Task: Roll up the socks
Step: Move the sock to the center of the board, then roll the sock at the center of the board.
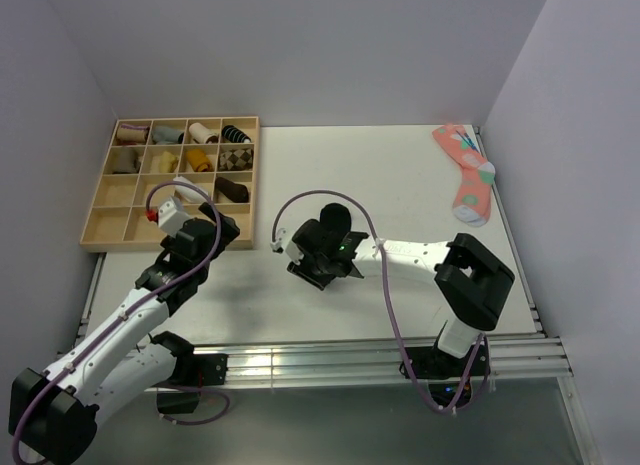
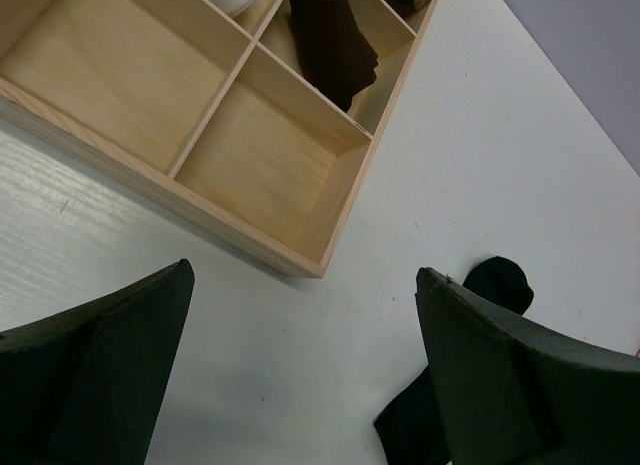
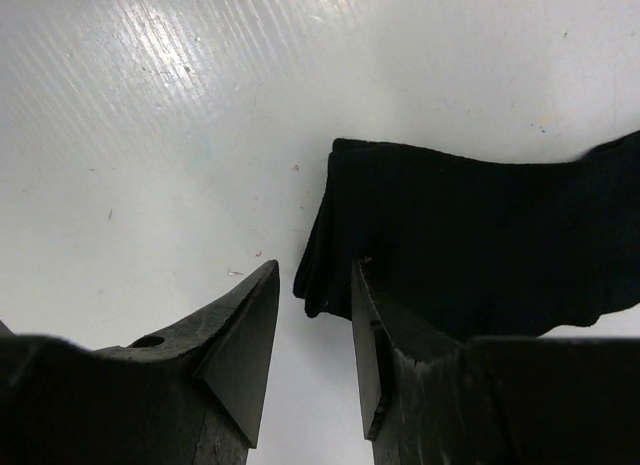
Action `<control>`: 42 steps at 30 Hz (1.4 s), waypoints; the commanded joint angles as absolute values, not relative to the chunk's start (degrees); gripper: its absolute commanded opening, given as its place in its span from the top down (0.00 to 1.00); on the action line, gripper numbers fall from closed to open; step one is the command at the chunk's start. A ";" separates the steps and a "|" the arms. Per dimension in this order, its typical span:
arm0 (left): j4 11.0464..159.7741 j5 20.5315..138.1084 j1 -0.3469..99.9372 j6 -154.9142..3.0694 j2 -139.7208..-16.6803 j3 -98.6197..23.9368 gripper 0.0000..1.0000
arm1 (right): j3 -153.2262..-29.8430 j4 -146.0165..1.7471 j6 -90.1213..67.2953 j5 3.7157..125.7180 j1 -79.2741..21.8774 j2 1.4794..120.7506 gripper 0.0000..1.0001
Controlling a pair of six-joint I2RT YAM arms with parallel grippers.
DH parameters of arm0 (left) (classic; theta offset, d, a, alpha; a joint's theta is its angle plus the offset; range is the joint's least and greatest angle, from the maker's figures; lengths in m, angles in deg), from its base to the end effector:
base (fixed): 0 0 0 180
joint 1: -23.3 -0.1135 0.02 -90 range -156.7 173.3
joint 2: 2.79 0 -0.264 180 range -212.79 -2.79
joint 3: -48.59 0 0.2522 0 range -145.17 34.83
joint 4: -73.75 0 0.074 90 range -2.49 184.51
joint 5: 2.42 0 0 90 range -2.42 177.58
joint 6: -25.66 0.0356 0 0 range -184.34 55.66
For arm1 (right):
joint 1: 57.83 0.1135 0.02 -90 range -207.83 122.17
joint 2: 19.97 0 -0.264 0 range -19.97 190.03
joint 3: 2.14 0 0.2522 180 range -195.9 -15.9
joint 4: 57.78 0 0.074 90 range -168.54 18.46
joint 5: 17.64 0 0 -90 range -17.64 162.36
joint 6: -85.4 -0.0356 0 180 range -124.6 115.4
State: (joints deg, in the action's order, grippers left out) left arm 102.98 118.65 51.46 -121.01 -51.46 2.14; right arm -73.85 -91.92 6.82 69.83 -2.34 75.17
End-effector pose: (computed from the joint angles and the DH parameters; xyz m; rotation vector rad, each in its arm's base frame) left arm 0.1734 -0.0720 0.2475 -0.8056 1.8874 -0.3506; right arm 0.1878 0.2760 0.1837 -1.4543 2.1705 0.3385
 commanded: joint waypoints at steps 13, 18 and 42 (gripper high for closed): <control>98.33 117.82 51.16 -119.36 -53.77 2.57 0.00 | -75.49 -88.94 5.51 71.65 -1.49 79.70 0.65; 97.36 117.64 51.16 -118.75 -54.56 2.57 0.01 | -75.75 -89.82 5.68 70.69 -1.57 80.84 0.90; 62.68 104.72 60.54 -102.77 -46.38 20.41 0.19 | -88.58 -129.88 31.16 20.25 -23.63 91.29 1.00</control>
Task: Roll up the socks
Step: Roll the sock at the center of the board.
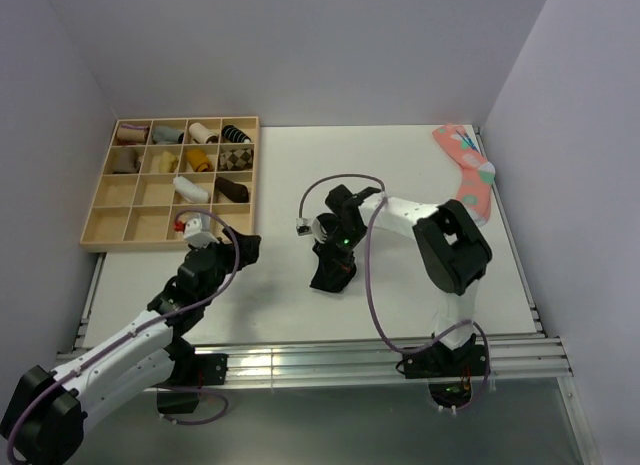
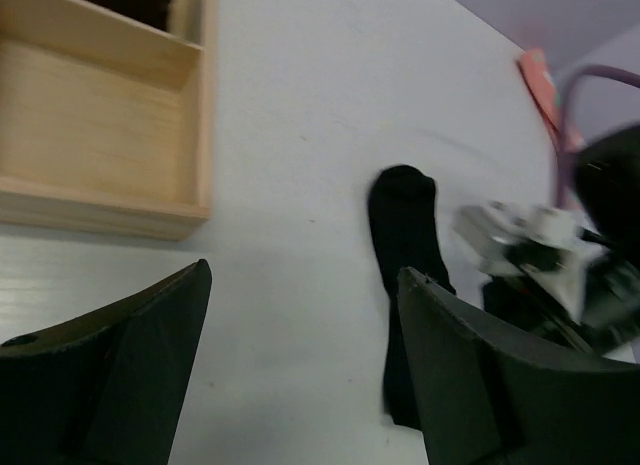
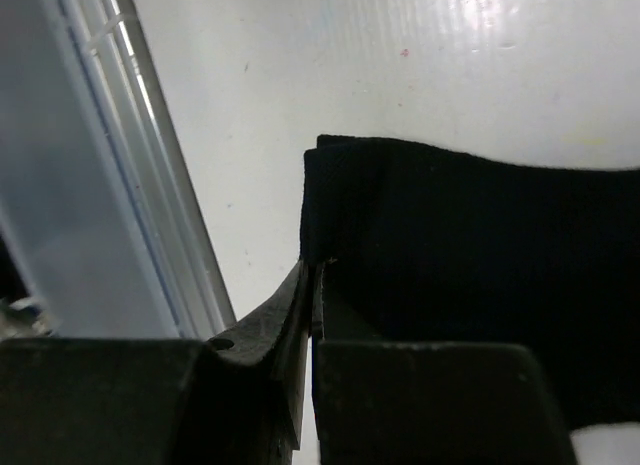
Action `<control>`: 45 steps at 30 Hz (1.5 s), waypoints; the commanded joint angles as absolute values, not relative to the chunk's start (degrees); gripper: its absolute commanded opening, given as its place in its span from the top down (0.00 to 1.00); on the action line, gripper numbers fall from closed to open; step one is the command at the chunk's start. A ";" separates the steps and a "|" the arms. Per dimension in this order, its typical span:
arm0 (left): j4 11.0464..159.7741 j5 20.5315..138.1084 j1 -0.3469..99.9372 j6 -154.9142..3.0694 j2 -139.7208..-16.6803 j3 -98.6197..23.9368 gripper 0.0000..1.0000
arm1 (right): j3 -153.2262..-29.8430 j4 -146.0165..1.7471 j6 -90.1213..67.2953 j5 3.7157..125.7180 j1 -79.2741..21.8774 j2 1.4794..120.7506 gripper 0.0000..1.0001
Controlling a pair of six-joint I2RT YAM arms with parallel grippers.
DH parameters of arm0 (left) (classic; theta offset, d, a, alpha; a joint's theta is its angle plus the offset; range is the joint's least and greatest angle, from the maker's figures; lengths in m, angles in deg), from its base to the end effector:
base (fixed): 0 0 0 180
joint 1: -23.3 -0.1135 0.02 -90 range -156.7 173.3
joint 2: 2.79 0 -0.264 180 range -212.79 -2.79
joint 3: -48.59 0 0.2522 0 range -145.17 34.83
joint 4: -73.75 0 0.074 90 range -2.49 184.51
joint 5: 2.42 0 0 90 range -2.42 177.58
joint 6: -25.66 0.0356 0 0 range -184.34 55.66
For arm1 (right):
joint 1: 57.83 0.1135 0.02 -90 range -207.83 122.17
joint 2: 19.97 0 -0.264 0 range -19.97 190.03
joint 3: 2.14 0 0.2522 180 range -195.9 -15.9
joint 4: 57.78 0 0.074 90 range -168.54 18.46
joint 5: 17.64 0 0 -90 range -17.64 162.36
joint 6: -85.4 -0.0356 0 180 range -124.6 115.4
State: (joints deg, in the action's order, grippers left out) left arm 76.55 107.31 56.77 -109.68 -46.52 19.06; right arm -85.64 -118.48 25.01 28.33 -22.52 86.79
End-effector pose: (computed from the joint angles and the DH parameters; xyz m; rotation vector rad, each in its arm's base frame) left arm 0.1539 -0.0873 0.2027 -0.4356 1.8473 -0.6313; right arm 0.2618 0.2157 0.1676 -1.5831 2.3754 1.1600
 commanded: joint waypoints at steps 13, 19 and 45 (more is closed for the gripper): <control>35.86 96.29 74.27 -88.87 -70.72 20.94 0.25 | -91.13 -134.03 29.94 18.31 -30.49 98.86 1.00; 32.67 90.05 76.03 -86.14 -78.46 17.78 0.24 | -91.84 -136.84 30.38 16.72 -32.34 100.70 1.00; 32.76 90.39 84.03 -81.04 -95.17 10.92 0.30 | -92.63 -138.86 27.74 16.64 -34.71 102.90 1.00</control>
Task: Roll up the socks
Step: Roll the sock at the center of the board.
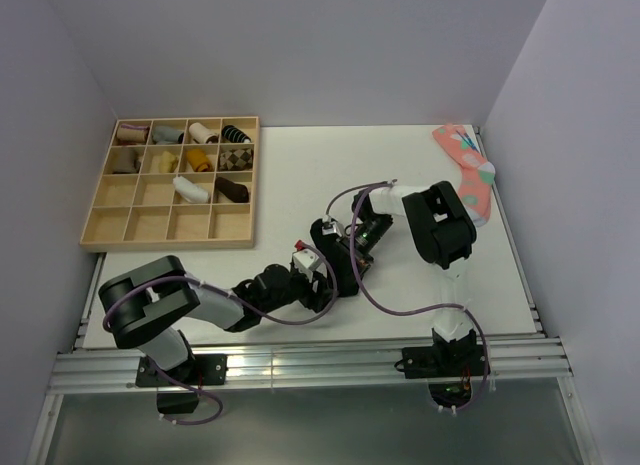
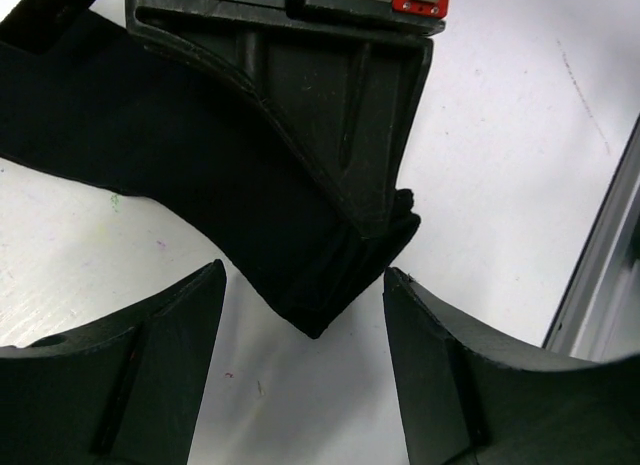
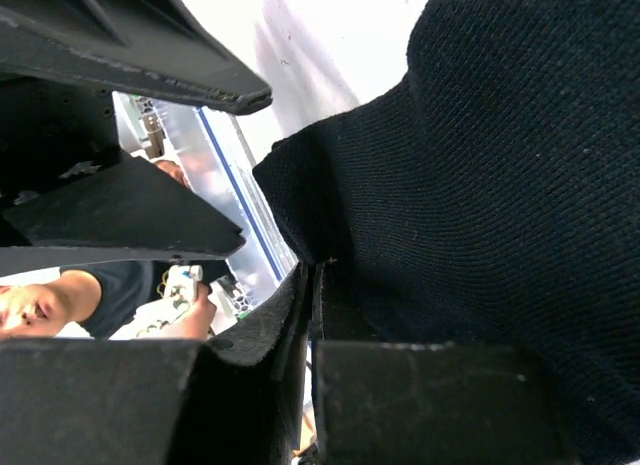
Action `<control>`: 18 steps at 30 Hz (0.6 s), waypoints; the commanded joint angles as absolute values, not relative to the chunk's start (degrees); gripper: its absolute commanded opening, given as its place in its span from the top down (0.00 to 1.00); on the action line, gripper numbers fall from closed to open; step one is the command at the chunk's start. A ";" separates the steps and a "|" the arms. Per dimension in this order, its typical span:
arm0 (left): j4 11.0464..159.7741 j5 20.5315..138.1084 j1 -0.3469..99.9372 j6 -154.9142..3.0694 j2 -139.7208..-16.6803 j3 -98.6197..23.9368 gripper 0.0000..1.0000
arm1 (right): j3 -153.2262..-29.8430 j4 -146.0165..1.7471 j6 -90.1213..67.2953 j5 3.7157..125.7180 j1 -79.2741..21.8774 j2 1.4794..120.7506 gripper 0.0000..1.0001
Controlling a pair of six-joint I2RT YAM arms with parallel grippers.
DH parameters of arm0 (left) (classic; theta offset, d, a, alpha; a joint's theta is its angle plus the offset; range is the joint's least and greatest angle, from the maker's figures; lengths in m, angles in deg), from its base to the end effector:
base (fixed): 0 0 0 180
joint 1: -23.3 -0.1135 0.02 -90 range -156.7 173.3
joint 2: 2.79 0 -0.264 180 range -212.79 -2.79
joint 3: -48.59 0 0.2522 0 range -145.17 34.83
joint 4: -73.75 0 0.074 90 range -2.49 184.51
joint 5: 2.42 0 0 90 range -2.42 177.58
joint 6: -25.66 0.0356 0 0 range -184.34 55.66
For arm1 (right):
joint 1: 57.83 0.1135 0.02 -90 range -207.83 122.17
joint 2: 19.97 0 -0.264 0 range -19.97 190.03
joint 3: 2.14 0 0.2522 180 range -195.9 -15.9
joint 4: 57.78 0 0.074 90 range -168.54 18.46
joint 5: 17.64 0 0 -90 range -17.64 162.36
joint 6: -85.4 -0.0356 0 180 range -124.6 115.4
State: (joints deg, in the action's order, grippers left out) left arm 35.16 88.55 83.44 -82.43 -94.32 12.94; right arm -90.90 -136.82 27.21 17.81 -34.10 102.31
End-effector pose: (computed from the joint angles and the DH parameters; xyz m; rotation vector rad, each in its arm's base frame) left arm 0.1365 -0.2366 0.1360 0.6984 1.8513 -0.9058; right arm 0.2949 0.1613 0.1100 0.9433 -2.3466 -1.3292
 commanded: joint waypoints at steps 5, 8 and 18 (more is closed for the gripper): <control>32.05 89.96 84.12 -81.04 -95.52 11.27 0.30 | -92.37 -138.95 28.10 16.55 -34.89 103.26 1.00; 33.11 89.16 84.29 -80.52 -95.96 10.92 0.30 | -92.54 -139.48 28.27 16.55 -35.15 103.52 1.00; 36.54 91.00 86.75 -79.20 -97.28 9.34 0.28 | -93.33 -140.71 28.89 16.11 -35.68 103.43 1.00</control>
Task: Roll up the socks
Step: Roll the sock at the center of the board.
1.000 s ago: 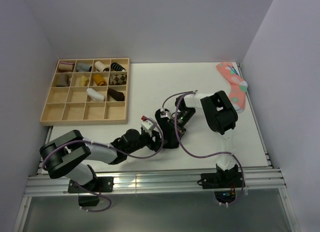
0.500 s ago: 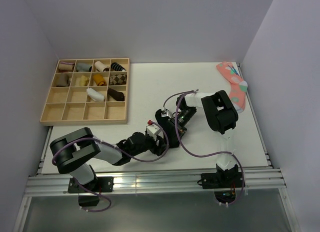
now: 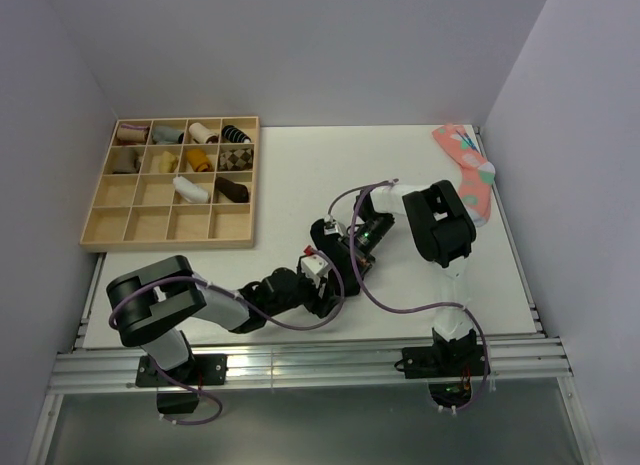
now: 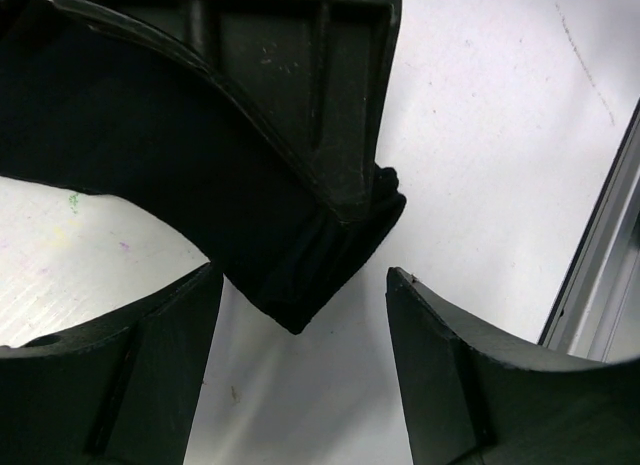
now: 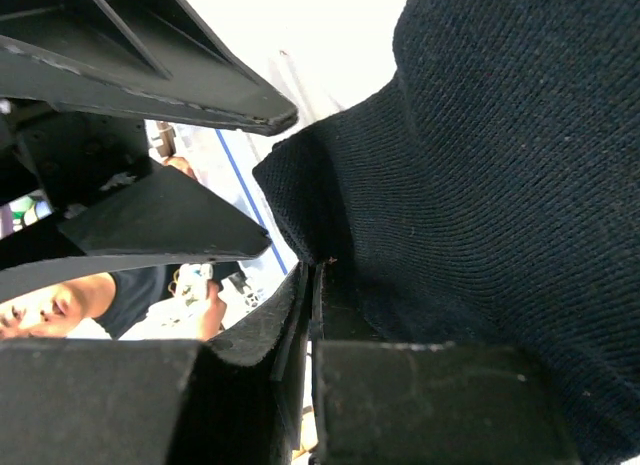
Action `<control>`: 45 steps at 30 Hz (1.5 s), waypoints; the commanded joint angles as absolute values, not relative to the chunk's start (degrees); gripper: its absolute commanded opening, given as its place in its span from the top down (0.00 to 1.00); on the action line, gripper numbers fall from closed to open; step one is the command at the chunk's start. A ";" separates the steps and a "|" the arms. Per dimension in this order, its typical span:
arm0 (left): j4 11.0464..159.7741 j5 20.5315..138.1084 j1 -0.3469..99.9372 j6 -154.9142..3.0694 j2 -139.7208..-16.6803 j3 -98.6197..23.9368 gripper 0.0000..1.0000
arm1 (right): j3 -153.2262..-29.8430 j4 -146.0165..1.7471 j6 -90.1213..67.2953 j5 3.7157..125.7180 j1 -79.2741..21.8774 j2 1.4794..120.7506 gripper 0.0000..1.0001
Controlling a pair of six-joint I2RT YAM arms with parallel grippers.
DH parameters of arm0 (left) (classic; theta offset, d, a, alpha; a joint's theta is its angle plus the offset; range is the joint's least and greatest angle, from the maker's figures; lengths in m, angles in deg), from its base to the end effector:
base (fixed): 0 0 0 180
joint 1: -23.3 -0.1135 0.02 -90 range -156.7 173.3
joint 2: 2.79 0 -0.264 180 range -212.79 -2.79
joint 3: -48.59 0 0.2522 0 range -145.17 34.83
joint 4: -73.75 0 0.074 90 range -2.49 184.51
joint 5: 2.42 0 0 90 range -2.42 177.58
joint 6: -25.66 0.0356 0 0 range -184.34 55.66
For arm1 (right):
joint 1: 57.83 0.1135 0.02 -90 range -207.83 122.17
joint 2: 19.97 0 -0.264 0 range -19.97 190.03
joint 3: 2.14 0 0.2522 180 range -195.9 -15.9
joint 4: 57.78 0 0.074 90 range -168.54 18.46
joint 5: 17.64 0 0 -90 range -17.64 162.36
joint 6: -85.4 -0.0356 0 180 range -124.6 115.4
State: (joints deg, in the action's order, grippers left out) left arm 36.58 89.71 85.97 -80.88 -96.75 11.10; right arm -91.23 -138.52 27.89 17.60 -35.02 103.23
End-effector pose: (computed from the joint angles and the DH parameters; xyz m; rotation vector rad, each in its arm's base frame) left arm 0.1302 -0.2490 0.1304 0.7637 1.8611 -0.8808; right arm 0.2963 0.1561 0.1072 0.9031 -2.3355 -1.3302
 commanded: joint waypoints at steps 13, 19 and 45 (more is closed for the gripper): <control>39.00 94.87 88.42 -78.32 -99.74 7.50 0.27 | -93.25 -141.76 30.03 16.02 -36.73 103.52 1.00; 39.08 98.21 89.04 -77.88 -100.18 7.23 0.29 | -93.16 -142.73 31.08 15.49 -37.26 104.05 1.00; 37.42 103.93 91.50 -71.99 -102.90 3.72 0.21 | -91.22 -144.05 33.63 16.37 -37.26 104.58 1.00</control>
State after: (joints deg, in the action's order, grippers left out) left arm 39.94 103.02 90.93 -73.88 -102.06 5.51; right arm -91.32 -142.41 32.61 16.85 -36.83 103.78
